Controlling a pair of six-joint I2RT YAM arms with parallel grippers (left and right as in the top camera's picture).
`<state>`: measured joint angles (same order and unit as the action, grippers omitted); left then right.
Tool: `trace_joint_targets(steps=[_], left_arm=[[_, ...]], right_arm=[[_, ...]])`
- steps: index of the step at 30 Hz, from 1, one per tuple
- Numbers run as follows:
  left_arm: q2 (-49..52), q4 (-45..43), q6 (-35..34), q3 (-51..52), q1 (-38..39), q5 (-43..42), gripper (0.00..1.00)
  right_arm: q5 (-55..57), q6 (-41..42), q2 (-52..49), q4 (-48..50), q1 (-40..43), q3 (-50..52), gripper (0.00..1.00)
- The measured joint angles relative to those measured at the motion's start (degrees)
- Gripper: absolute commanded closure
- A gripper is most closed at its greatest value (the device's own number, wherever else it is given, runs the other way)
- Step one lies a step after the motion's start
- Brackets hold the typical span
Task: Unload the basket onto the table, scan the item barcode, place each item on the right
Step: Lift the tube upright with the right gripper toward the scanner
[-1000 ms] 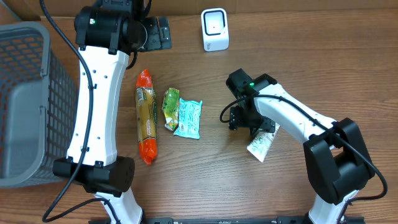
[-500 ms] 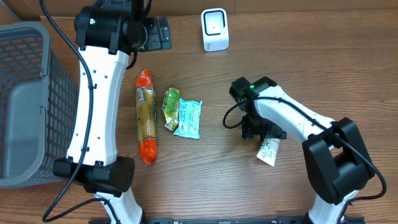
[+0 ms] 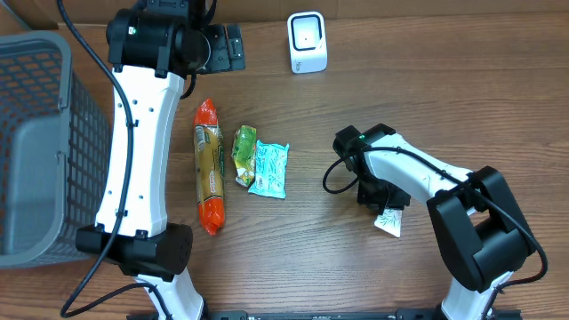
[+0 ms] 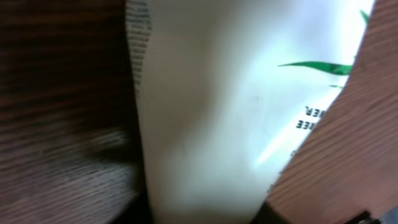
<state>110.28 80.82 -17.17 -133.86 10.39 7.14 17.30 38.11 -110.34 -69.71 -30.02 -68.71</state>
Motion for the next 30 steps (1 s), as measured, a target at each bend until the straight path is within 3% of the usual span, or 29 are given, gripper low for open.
trace_joint_targets(steps=[3, 12, 21, 28, 30], left_arm=[[0.0, 0.0, 0.0, 0.0, 0.0, 0.0, 0.01], [0.0, -0.02, 0.0, 0.0, 0.0, 0.0, 0.01], [0.0, 0.0, 0.0, 0.0, 0.0, 0.0, 0.01], [0.0, 0.0, 0.0, 0.0, 0.0, 0.0, 0.0], [0.0, 0.0, 0.0, 0.0, 0.0, 0.0, 0.01]], right_arm=[[1.05, 0.28, 0.0, -0.04, -0.02, -0.02, 0.96], [-2.91, -4.17, 0.02, -0.02, 0.09, -4.61, 0.96], [-36.11, -20.15, 5.16, 12.85, 5.44, -9.01, 0.96], [-52.83, -24.63, 5.38, 25.27, 13.53, 1.81, 0.96], [-55.21, -24.87, 5.27, 27.89, 15.85, 6.14, 0.87]])
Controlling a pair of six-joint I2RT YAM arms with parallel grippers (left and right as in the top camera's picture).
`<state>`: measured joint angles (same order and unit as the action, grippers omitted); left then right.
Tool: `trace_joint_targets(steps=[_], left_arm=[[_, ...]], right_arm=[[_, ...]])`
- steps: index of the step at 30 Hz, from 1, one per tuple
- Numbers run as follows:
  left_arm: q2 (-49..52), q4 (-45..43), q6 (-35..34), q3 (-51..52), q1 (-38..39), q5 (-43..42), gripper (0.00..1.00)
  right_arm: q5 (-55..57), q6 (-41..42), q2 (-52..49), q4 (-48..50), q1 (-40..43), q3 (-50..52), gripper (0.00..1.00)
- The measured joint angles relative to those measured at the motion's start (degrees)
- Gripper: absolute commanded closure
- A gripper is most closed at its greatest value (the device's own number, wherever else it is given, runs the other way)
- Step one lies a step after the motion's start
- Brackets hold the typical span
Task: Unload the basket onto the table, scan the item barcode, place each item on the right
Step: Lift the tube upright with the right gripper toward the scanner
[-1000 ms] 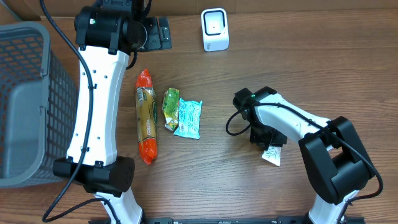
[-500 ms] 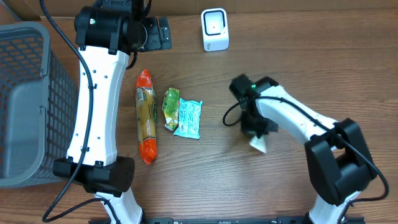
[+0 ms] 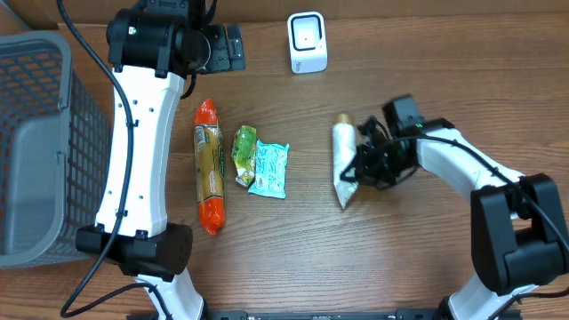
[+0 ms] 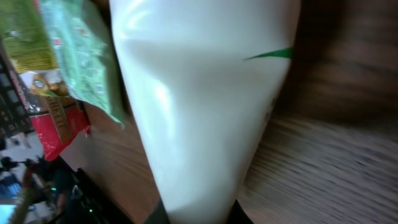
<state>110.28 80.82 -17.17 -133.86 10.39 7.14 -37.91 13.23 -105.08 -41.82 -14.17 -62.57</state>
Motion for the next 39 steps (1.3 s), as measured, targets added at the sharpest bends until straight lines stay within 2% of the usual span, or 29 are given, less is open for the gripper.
trace_joint_targets(steps=[5, 8, 20, 27, 31, 39], left_arm=[[0.0, 0.02, 0.0, 0.0, 0.0, 0.0, 0.0], [0.0, 0.02, 0.0, 0.0, 0.0, 0.0, 0.0], [0.0, 0.0, 0.0, 0.0, 0.0, 0.0, 0.0], [0.0, 0.0, 0.0, 0.0, 0.0, 0.0, 0.01], [0.0, 0.0, 0.0, 0.0, 0.0, 0.0, 0.0], [0.0, 0.02, 0.0, 0.0, 0.0, 0.0, 0.01]], right_arm=[[-2.43, -1.16, -0.55, 1.55, 6.62, 3.91, 0.47], [-1.01, -1.18, -0.55, 1.11, 9.38, 3.8, 0.34], [11.04, -3.63, -0.52, -8.5, 11.96, 0.68, 0.34], [12.13, -9.33, -0.52, -12.37, 12.04, -3.76, 0.23], [10.69, -11.72, -0.52, -8.76, 12.07, -3.26, 0.18], [5.09, -14.01, -0.48, 1.79, 12.11, 2.91, 0.2]])
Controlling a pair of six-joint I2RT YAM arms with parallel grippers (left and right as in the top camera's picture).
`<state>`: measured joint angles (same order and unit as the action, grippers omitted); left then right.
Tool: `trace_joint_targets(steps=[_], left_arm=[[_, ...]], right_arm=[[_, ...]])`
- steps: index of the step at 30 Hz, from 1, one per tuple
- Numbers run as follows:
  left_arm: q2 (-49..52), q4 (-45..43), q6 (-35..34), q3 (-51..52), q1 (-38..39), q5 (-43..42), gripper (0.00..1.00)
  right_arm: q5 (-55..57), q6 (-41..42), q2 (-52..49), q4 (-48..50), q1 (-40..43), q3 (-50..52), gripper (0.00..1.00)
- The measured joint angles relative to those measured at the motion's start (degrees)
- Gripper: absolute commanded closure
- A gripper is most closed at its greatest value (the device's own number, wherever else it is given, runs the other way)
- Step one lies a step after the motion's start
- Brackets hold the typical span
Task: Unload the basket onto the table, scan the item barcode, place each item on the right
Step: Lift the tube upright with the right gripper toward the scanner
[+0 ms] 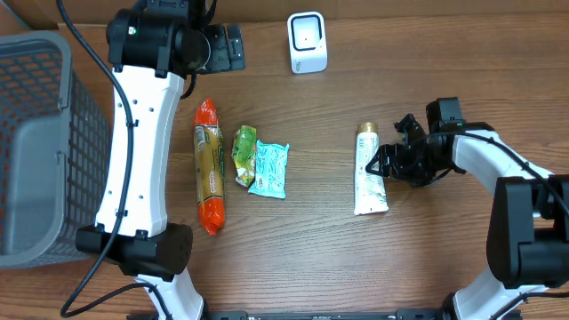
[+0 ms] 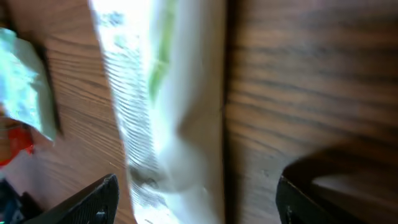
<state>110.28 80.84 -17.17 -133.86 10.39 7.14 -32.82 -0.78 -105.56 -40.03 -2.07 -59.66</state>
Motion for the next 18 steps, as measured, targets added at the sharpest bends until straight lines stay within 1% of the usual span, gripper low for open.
trace_joint_targets(steps=[2, 4, 7, 8, 10, 12, 15, 18], left_arm=[[0.0, -0.02, 0.0, 0.0, 0.0, 0.0, 0.0], [0.0, -0.02, 0.0, 0.0, 0.0, 0.0, 0.01], [0.0, -0.02, 0.0, 0.0, 0.0, 0.0, 0.0], [0.0, -0.02, 0.0, 0.0, 0.0, 0.0, 0.0], [0.0, -0.02, 0.0, 0.0, 0.0, 0.0, 0.0], [0.0, -0.02, 0.0, 0.0, 0.0, 0.0, 0.0], [0.0, -0.02, 0.0, 0.0, 0.0, -0.02, 0.0], [0.0, -0.04, 0.0, 0.0, 0.0, 0.0, 0.0]], right_arm=[[-1.27, -0.26, 0.0, 2.01, 0.11, 0.79, 0.24], [-2.89, -0.46, 0.0, 4.5, 0.11, 1.9, 0.3], [-4.28, -0.7, -0.33, 5.51, 0.11, 2.8, 0.41], [-4.57, -0.76, -0.57, 5.51, 0.09, 2.89, 0.49], [-5.29, -0.57, -1.22, 5.42, 0.09, 2.95, 0.68], [-5.57, -0.7, -2.1, 5.29, 0.09, 3.08, 0.81], [-7.93, -0.44, -2.64, 4.79, 0.31, 3.04, 0.95], [-10.16, -0.46, -2.6, 4.22, 0.37, 2.8, 0.96]])
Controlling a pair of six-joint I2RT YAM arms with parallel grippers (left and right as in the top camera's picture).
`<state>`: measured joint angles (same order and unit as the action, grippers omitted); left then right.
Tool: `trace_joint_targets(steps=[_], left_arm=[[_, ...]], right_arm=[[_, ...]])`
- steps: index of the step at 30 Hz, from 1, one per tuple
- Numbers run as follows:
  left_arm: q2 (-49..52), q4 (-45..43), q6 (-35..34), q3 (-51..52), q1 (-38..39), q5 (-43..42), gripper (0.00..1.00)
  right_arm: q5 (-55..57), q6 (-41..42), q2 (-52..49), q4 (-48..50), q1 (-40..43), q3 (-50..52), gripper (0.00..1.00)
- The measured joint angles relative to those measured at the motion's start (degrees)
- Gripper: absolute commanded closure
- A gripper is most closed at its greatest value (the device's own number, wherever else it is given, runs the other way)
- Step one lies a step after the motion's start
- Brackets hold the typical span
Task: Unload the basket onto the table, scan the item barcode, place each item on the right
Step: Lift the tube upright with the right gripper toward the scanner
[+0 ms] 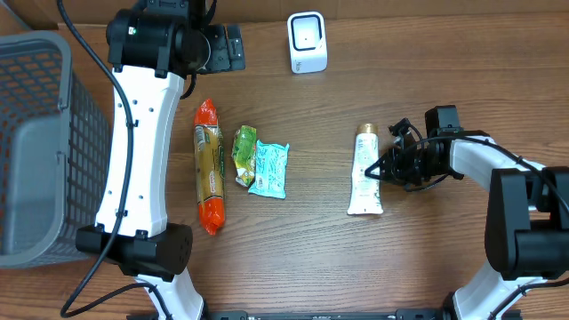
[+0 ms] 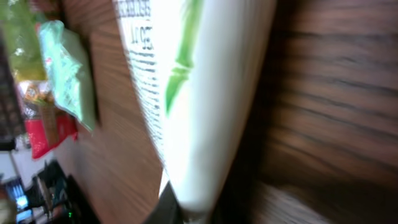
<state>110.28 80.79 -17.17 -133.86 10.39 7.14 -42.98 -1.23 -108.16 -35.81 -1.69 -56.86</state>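
The white tube (image 1: 365,178) with a tan cap lies lengthwise on the wooden table, cap toward the far side. In the right wrist view the tube (image 2: 205,93) fills the middle, showing a green leaf print and a strip of fine print along its left edge. My right gripper (image 1: 388,167) is at the tube's right flank, closed in on its lower part; one dark finger (image 2: 169,204) shows against it. The white scanner (image 1: 307,42) stands at the far edge. My left gripper (image 1: 224,46) is held high at the back; its jaws are unclear.
A long red-and-yellow snack pack (image 1: 209,178), a green pouch (image 1: 244,156) and a teal packet (image 1: 269,169) lie left of the tube. A grey mesh basket (image 1: 36,142) fills the left edge. The left arm's white links rise over the table's left side.
The right gripper's fingers, spread wide beside the lying tube before, have closed in on it. The tube has shifted slightly left and tilted a little. The left arm has not moved.
First the right gripper was down over the tube near the front right. Then it held the tube further left, near the teal packet. Later the tube lay flat mid-table with the gripper open beside it. Now the gripper is shut on it again.
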Motion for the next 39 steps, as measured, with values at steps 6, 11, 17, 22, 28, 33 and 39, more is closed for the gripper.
trace_joint_targets(steps=[6, 11, 17, 22, 28, 33, 39], left_arm=[[0.0, 0.04, 0.0, 0.0, 0.0, 0.0, 0.0], [0.0, 0.0, 0.0, 0.0, 0.0, 0.0, 0.01], [0.0, -0.15, 0.02, 0.0, 0.0, -0.04, 0.01], [0.0, 1.33, 2.27, 0.0, -0.39, -0.98, 0.0], [-0.02, 5.75, 7.08, -0.13, -5.05, -4.22, 0.0], [-1.51, 8.0, 12.85, -0.28, -12.87, -8.76, 0.0], [-5.2, 9.64, 18.73, -1.05, -17.94, -14.03, 0.01]], right_arm=[[-1.57, -0.85, -0.46, -8.26, 0.0, -2.47, 0.96], [-4.46, -2.73, -0.59, -13.84, -0.2, -8.09, 0.96], [-7.87, -3.87, 0.02, -20.68, -0.94, -20.79, 0.96], [-9.16, -5.4, 1.2, -25.53, -0.98, -27.02, 0.96], [-13.03, -8.28, 1.62, -27.41, -0.98, -28.63, 0.96], [-19.93, -13.64, 1.62, -29.35, -1.09, -28.63, 0.96], [-25.7, -17.59, 1.62, -29.29, -2.82, -28.65, 0.96]])
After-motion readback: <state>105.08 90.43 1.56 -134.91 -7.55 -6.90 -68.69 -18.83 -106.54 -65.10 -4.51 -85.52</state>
